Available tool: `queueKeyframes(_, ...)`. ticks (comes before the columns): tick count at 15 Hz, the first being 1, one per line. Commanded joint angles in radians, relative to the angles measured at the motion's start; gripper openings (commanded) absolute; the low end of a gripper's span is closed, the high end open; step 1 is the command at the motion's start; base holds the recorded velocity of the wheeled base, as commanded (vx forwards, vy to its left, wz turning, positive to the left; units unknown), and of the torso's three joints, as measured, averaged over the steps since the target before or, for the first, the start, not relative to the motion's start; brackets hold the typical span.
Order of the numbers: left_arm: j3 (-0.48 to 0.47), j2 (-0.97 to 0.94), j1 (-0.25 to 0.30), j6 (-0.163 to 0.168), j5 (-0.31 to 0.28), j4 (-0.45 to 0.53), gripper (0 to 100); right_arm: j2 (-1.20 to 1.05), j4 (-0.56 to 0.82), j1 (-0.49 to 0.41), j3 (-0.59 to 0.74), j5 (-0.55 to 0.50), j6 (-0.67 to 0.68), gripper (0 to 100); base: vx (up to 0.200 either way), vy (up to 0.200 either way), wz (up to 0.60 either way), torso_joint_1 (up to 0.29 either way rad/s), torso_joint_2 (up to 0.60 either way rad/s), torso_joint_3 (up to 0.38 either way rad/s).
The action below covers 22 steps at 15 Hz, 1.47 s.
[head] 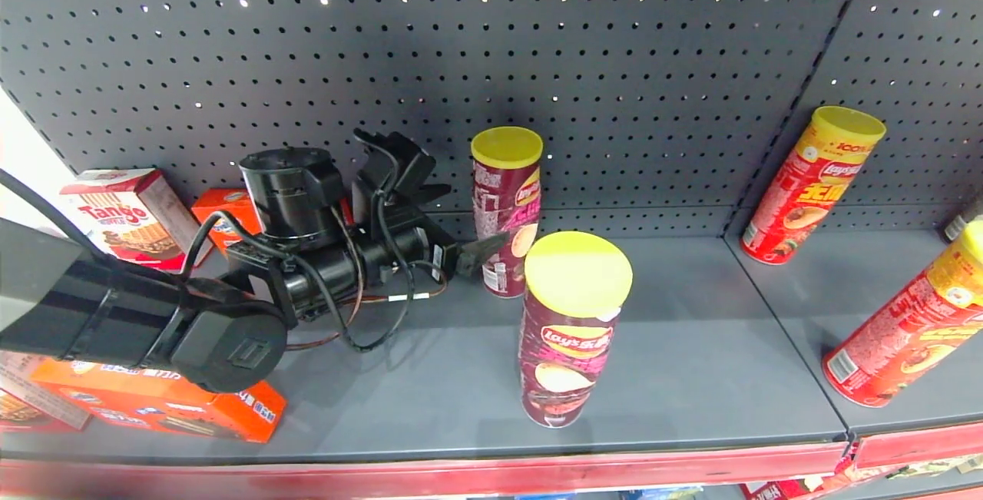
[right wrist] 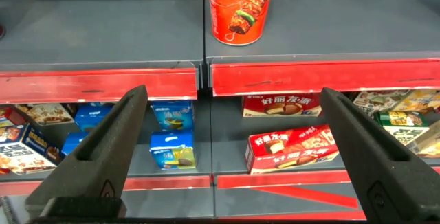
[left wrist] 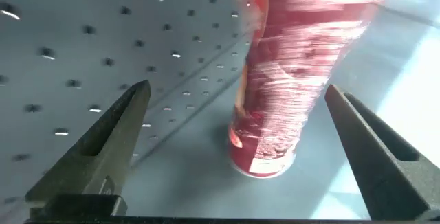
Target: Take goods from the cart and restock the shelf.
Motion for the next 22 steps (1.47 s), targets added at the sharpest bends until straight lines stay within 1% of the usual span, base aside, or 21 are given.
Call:
queueKeyframes(1, -0.001, -0.010, 0.000, 0.027, 0.011, 0.000, 100, 0.001, 0.000, 0.000, 0.000, 0.000, 0.000, 100, 0.000, 0.000, 0.00, 0.000, 0.00, 0.000)
queueKeyframes(2, -0.001, -0.005, -0.003, 0.040, 0.013, 0.000, 100, 0.001, 0.000, 0.000, 0.000, 0.000, 0.000, 100, 0.000, 0.000, 0.00, 0.000, 0.00, 0.000)
queueKeyframes(3, -0.002, -0.004, -0.009, 0.043, 0.016, 0.000, 100, 0.001, 0.000, 0.000, 0.000, 0.000, 0.000, 100, 0.000, 0.000, 0.00, 0.000, 0.00, 0.000)
queueKeyframes(4, -0.002, 0.002, -0.014, 0.043, 0.045, 0.001, 100, 0.001, 0.000, 0.000, 0.000, 0.000, 0.000, 100, 0.000, 0.000, 0.00, 0.000, 0.00, 0.000)
queueKeyframes(8, -0.007, 0.024, -0.012, 0.044, 0.117, 0.000, 100, 0.001, 0.000, 0.000, 0.000, 0.000, 0.000, 100, 0.000, 0.000, 0.00, 0.000, 0.00, 0.000)
queueKeyframes(11, -0.010, 0.028, -0.003, 0.047, 0.137, 0.000, 100, 0.001, 0.000, 0.000, 0.000, 0.000, 0.000, 100, 0.000, 0.000, 0.00, 0.000, 0.00, 0.000)
queueKeyframes(14, -0.015, 0.036, 0.004, 0.049, 0.169, -0.002, 100, 0.001, 0.000, 0.000, 0.000, 0.000, 0.000, 100, 0.000, 0.000, 0.00, 0.000, 0.00, 0.000)
queueKeyframes(17, -0.015, 0.036, 0.021, 0.049, 0.175, -0.002, 100, 0.001, 0.000, 0.000, 0.000, 0.000, 0.000, 100, 0.000, 0.000, 0.00, 0.000, 0.00, 0.000)
queueKeyframes(18, -0.015, 0.036, 0.024, 0.057, 0.175, -0.002, 100, 0.001, 0.000, 0.000, 0.000, 0.000, 0.000, 100, 0.000, 0.000, 0.00, 0.000, 0.00, 0.000)
queueKeyframes(20, -0.007, 0.030, 0.044, 0.092, 0.175, -0.005, 100, 0.001, 0.000, 0.000, 0.000, 0.000, 0.000, 100, 0.000, 0.000, 0.00, 0.000, 0.00, 0.000)
queueKeyframes(22, 0.005, -0.002, 0.054, 0.106, 0.183, -0.005, 100, 0.001, 0.000, 0.000, 0.000, 0.000, 0.000, 100, 0.000, 0.000, 0.00, 0.000, 0.00, 0.000)
